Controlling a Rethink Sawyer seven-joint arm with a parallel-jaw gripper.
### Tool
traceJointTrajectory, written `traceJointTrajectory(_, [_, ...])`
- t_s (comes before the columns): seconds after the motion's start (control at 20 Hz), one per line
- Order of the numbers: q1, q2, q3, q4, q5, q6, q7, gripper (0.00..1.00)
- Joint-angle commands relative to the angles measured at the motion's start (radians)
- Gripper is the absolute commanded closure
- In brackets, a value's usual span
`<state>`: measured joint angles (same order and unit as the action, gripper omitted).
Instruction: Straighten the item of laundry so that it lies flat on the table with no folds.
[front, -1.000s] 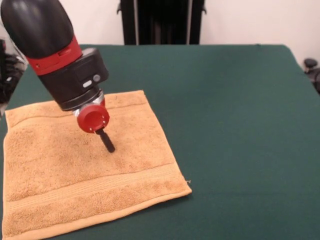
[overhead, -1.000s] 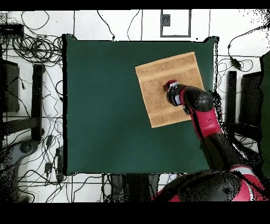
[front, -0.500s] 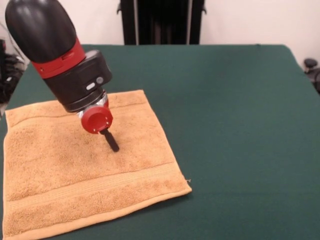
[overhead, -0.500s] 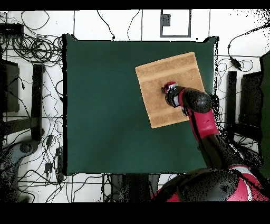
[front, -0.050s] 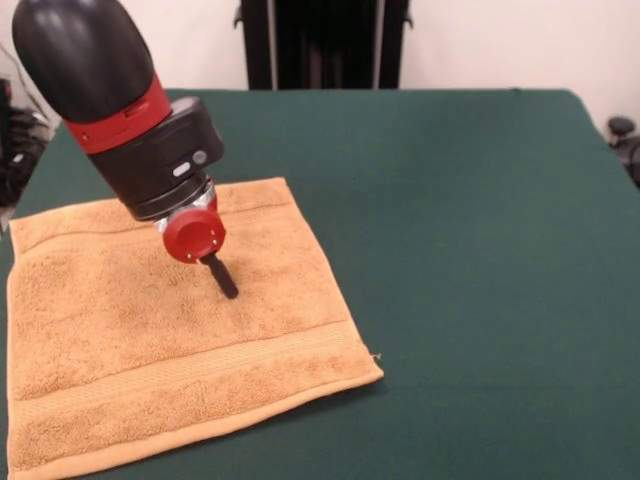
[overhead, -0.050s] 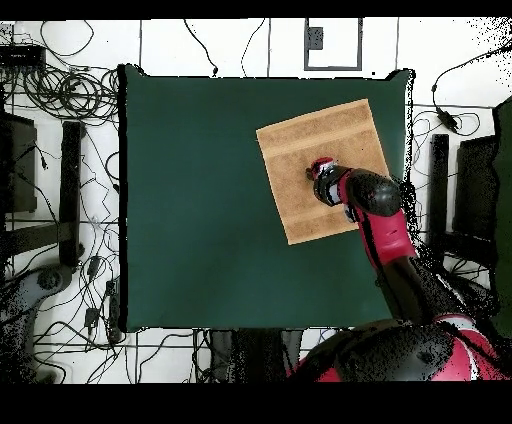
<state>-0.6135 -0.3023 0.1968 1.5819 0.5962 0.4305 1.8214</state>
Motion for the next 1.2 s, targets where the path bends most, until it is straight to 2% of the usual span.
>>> traceJointTrajectory(0.05, [0.006,0.090,0.017,0.189,0.034,-0.020,0.237,1.00])
traceJointTrajectory(0.45, [-0.038,0.104,0.098,0.235,0.050,-0.109,0.227,1.00])
traceJointTrajectory(1.0, [-0.101,0.156,0.269,0.282,0.063,-0.278,0.291,1.00])
traceJointTrajectory(1.2, [-0.111,0.172,0.302,0.281,0.061,-0.309,0.307,1.00])
